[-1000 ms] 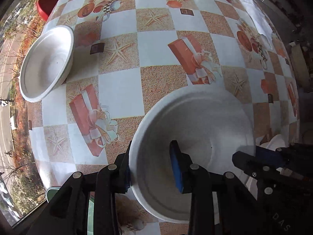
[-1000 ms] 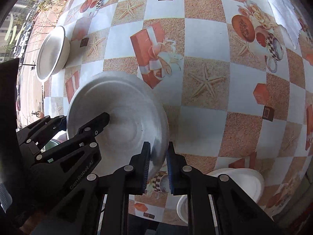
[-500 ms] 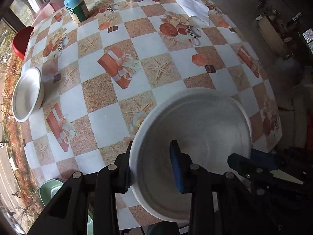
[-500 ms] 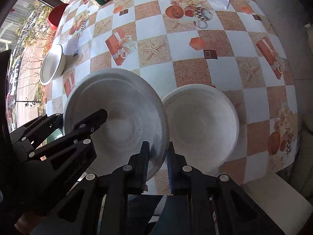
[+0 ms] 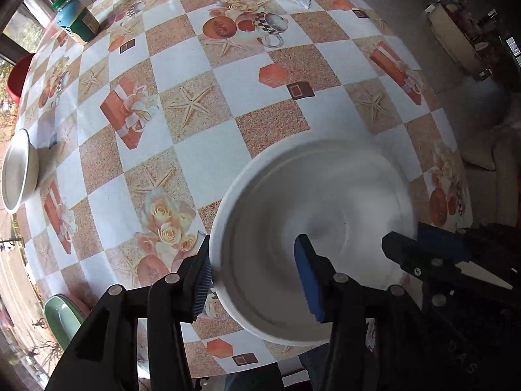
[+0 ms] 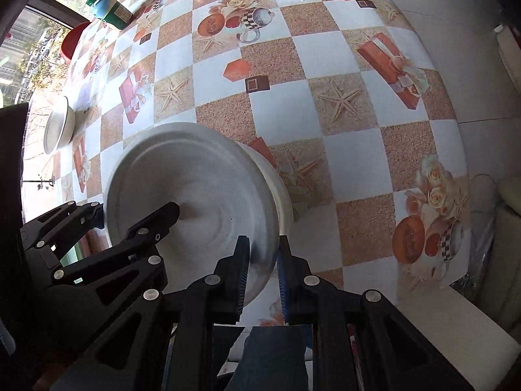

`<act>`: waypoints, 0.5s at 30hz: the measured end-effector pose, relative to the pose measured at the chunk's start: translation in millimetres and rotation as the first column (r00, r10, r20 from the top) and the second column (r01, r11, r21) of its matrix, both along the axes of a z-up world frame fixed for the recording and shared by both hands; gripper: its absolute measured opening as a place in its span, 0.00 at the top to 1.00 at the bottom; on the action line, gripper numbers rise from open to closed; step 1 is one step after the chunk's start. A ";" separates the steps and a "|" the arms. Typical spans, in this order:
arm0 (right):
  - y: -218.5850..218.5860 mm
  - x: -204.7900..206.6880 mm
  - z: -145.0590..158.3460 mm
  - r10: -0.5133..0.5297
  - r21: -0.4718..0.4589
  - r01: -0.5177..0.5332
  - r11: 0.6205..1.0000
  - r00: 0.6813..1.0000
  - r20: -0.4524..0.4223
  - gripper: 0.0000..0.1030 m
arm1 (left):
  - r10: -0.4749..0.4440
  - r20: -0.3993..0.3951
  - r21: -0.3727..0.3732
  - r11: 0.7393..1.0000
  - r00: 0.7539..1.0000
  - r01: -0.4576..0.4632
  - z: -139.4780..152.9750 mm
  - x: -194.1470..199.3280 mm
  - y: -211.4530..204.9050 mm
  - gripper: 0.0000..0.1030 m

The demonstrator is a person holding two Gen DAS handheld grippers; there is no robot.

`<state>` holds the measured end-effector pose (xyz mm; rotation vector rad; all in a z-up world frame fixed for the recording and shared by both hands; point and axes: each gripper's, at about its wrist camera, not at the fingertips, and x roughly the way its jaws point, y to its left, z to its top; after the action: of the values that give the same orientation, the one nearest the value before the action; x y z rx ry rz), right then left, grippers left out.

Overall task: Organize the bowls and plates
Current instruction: 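Lift the white bowl with both grippers and carry it across the table, then lower the white bowl onto the table and open both grippers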

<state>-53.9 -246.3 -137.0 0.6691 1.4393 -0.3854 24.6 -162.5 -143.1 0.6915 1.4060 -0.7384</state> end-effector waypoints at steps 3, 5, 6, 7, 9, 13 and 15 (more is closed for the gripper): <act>-3.0 -0.7 -2.6 0.029 0.001 -0.029 1.000 1.000 0.004 0.80 | 0.006 0.073 0.019 1.000 0.997 -0.008 8.6 -1.7 6.4 0.27; -7.3 -6.2 0.5 0.017 -0.022 -0.017 1.000 1.000 0.009 0.54 | 0.015 0.058 0.016 1.000 0.998 -0.016 14.7 -0.2 15.3 0.22; -11.4 -14.7 6.1 -0.003 -0.039 0.004 0.999 1.000 0.016 0.28 | 0.020 0.039 0.002 1.000 0.999 -0.020 19.3 -0.1 20.7 0.22; -15.6 -21.5 9.6 -0.025 -0.041 0.027 0.999 0.999 0.037 0.11 | 0.021 0.030 -0.008 1.000 0.999 -0.021 24.4 -1.3 26.0 0.22; -23.5 -36.8 15.1 -0.073 -0.016 0.075 0.997 0.994 0.081 0.10 | 0.008 0.018 -0.016 1.000 1.000 -0.007 34.0 -6.2 36.0 0.20; -27.4 -69.0 23.1 -0.142 -0.028 0.146 0.989 0.983 0.113 0.00 | -0.025 -0.027 0.018 1.000 0.999 0.025 43.7 -24.3 51.8 0.18; -22.1 -87.2 24.9 -0.171 -0.039 0.177 0.983 0.978 0.123 0.00 | -0.025 -0.035 0.058 0.998 0.999 0.027 43.6 -31.7 56.9 0.17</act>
<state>-141.2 -268.4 -112.0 0.7678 1.2583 -0.5078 -7.1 -105.6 -99.5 0.7472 1.4573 -0.7349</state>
